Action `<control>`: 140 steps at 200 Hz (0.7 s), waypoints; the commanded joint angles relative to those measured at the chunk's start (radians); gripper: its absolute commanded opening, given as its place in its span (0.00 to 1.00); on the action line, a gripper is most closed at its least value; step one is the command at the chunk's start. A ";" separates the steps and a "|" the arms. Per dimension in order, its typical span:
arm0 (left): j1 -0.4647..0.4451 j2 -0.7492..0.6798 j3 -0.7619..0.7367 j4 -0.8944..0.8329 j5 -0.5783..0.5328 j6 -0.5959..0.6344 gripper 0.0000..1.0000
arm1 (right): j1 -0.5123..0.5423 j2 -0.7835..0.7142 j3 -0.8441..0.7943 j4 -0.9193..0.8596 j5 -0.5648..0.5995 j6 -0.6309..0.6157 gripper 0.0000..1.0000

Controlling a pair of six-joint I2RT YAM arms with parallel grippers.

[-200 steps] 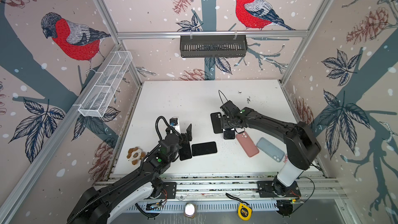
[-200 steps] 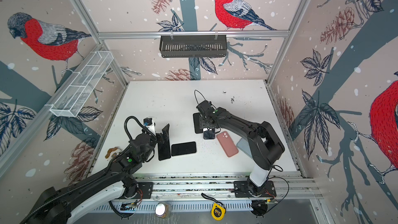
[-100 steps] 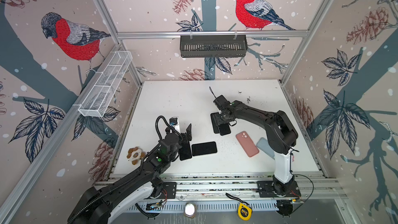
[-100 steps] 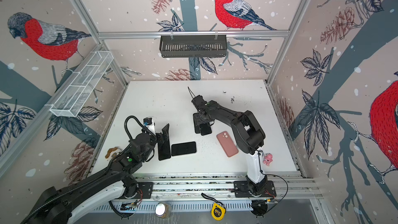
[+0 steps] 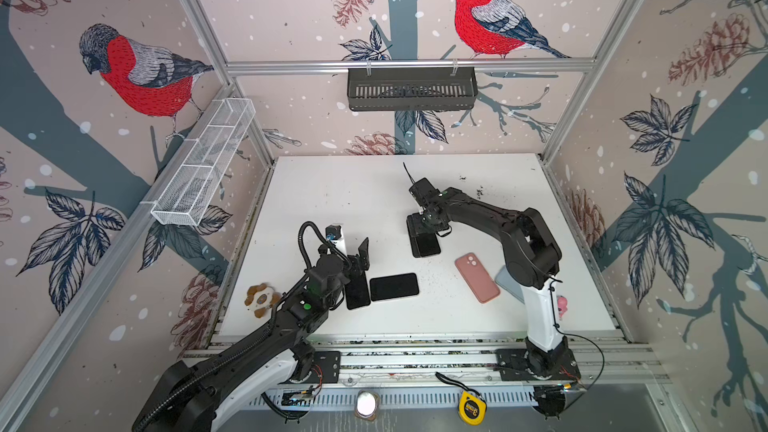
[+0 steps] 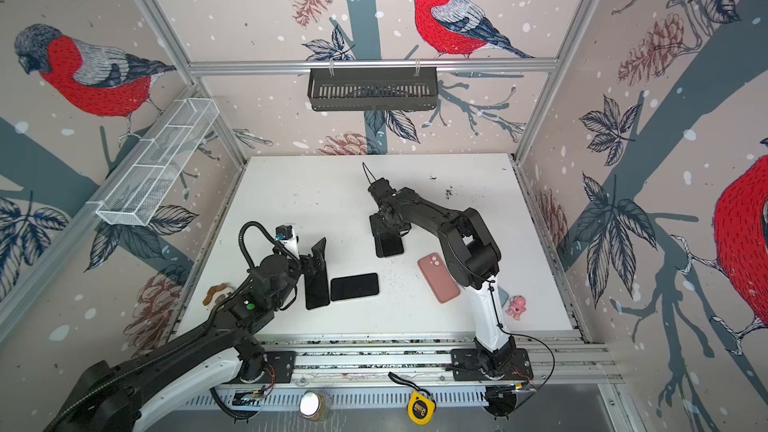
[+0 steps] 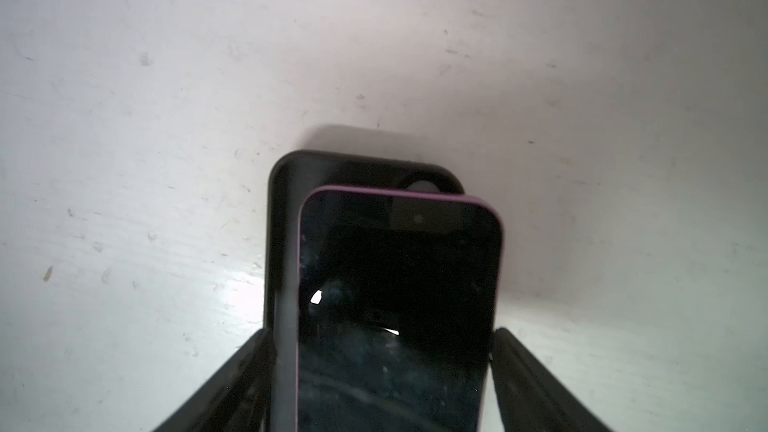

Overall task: Put the phone into the phone case
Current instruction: 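Carry the phone over the black case and lower it onto the case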

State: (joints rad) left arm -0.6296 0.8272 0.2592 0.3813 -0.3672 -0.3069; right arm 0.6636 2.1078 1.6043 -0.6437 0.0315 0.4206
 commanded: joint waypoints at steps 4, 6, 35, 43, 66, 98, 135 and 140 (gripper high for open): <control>0.008 0.001 0.006 0.038 0.019 -0.016 0.88 | 0.007 0.002 0.005 -0.024 -0.002 0.023 0.89; 0.008 0.002 0.006 0.038 0.019 -0.017 0.88 | 0.007 0.003 0.004 -0.024 -0.003 0.024 0.89; 0.013 0.000 0.004 0.036 0.023 -0.018 0.88 | 0.019 0.010 0.012 -0.028 0.017 0.027 0.93; 0.014 -0.001 0.004 0.037 0.024 -0.019 0.88 | 0.023 0.015 0.016 -0.032 0.016 0.031 0.93; 0.017 -0.008 0.002 0.037 0.025 -0.020 0.88 | 0.045 0.018 0.020 -0.033 0.013 0.053 0.98; 0.018 -0.013 0.000 0.037 0.026 -0.021 0.88 | 0.065 0.022 0.032 -0.055 0.108 0.104 1.00; 0.019 -0.018 -0.004 0.036 0.028 -0.023 0.88 | 0.068 0.055 0.029 -0.083 0.201 0.149 1.00; 0.020 -0.019 -0.005 0.035 0.027 -0.023 0.88 | 0.067 0.060 0.027 -0.086 0.205 0.155 1.00</control>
State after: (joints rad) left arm -0.6121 0.8143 0.2565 0.3813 -0.3412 -0.3164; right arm 0.7300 2.1471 1.6287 -0.6834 0.1577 0.5270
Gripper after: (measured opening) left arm 0.879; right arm 0.995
